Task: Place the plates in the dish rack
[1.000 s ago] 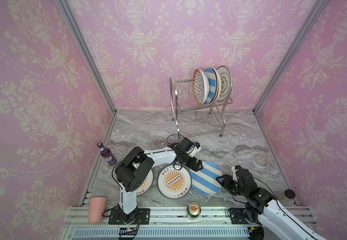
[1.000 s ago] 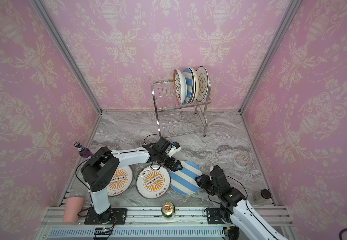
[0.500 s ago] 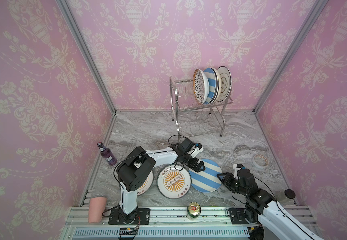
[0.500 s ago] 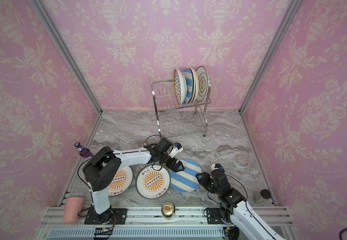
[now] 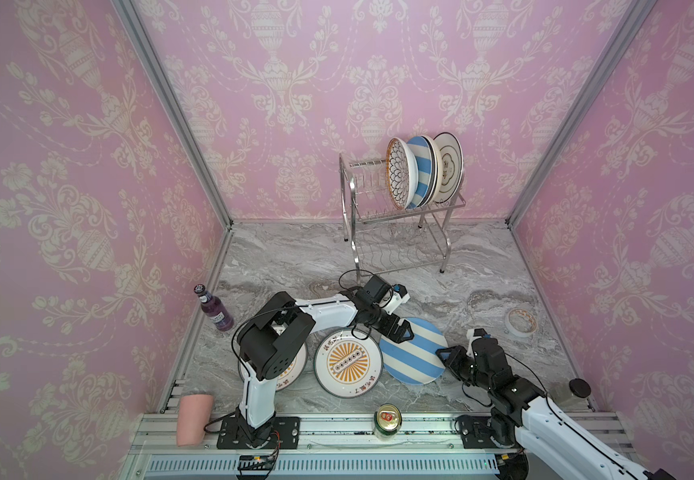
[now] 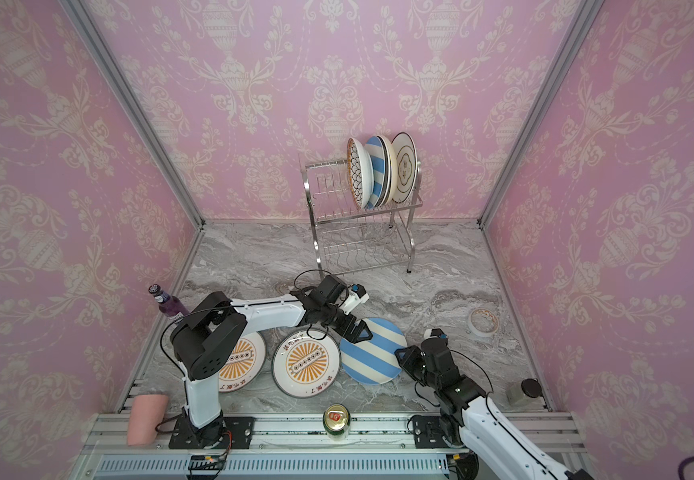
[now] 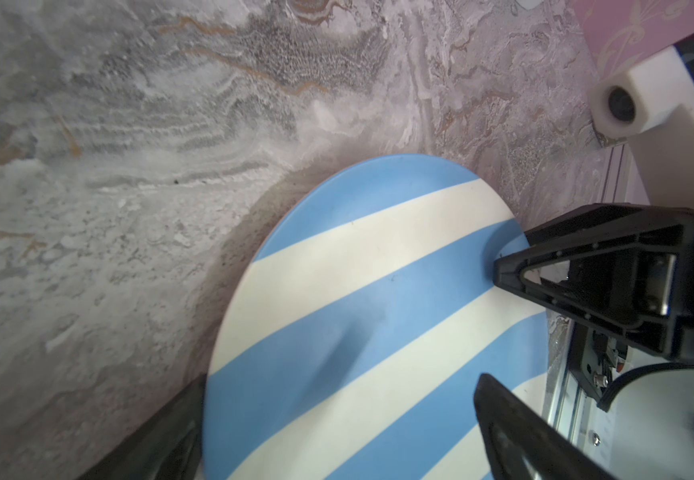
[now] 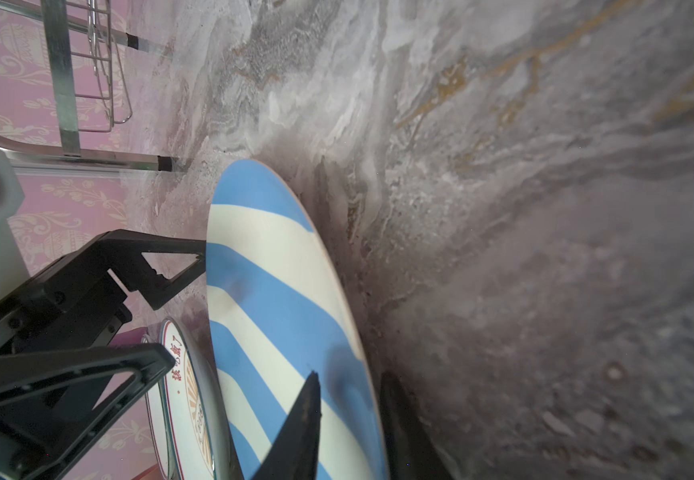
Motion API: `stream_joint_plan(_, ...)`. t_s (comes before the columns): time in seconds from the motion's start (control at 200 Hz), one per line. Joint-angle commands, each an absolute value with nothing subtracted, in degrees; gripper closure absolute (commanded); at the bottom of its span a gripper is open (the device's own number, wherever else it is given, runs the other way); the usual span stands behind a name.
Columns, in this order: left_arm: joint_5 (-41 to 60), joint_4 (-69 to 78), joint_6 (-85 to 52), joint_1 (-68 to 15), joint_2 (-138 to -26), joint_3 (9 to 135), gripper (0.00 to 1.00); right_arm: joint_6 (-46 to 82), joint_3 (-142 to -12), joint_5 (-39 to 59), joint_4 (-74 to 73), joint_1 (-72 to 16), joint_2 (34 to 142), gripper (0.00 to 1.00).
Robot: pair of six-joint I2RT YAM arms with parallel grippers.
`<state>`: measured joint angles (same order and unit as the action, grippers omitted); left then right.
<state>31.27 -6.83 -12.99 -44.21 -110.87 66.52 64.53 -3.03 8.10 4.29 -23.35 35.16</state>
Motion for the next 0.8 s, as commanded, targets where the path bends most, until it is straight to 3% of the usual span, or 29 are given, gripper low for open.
stream_joint_plan(0.0,33.23,-5.72,-14.19,-45.0,-111.62,67.94,0.01,63.25,-4.62,7.99,2.18,-22.91,36.16,0.78)
stream_joint_plan(0.335,33.71,-2.76,-15.69,-45.02,-110.44,67.7,0.01,61.04,-9.57,7.07,5.5,-22.48,35.45,0.88)
stream_joint_plan(0.796,25.33,-7.55,-13.44,-43.51,-101.91,71.98,0.01,46.35,-23.49,2.64,26.49,-21.71,37.5,0.98)
